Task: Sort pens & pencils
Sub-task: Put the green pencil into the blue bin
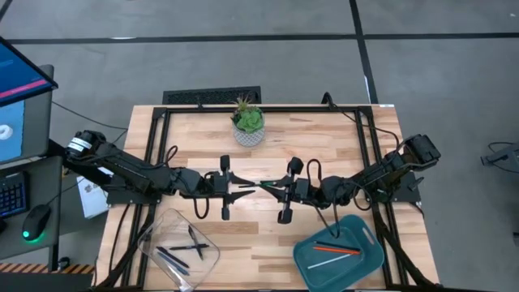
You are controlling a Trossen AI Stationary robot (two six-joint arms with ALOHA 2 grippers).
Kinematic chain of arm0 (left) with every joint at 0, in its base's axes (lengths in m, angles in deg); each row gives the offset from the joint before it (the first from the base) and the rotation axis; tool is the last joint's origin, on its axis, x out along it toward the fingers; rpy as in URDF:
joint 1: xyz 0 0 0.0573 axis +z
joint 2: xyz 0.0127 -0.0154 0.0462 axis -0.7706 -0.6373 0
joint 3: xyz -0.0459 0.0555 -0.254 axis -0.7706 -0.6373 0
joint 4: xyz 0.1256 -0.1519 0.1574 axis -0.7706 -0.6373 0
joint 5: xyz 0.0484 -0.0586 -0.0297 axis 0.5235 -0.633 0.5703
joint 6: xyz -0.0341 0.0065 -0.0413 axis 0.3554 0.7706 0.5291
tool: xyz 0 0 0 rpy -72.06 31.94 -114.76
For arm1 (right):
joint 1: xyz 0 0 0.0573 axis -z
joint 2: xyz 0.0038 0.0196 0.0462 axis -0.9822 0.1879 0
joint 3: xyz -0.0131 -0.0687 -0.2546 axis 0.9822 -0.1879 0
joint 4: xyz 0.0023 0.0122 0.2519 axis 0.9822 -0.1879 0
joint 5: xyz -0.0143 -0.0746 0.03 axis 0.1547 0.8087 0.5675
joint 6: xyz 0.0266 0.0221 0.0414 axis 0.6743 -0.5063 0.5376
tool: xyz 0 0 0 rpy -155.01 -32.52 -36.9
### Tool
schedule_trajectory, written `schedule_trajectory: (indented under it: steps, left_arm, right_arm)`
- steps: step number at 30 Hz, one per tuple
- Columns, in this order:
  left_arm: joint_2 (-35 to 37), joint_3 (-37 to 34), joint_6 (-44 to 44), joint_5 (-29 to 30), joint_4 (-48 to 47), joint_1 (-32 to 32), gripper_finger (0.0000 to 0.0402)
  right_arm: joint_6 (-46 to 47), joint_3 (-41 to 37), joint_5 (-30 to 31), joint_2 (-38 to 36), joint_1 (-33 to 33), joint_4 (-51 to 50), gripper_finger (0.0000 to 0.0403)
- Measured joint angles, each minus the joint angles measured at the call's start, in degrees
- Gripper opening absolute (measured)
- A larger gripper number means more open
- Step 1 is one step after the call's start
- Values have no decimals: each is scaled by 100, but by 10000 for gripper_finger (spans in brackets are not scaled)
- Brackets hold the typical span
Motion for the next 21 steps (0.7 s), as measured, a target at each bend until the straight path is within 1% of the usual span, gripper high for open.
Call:
schedule_trajectory:
  steps: [5, 10, 15, 21]
  left_arm:
    - [0, 0, -13, -2, -8, -2, 114]
    - [0, 0, -87, 20, -90, 62, 133]
    - [2, 0, -99, 46, -358, 236, 145]
    - [2, 0, 88, 42, -696, 352, 149]
  right_arm:
    - [2, -2, 13, 0, 0, 0, 37]
    - [2, -2, 11, 0, 0, 0, 37]
    - [6, -2, 2, 0, -2, 2, 37]
    - [8, -2, -2, 0, -7, 2, 37]
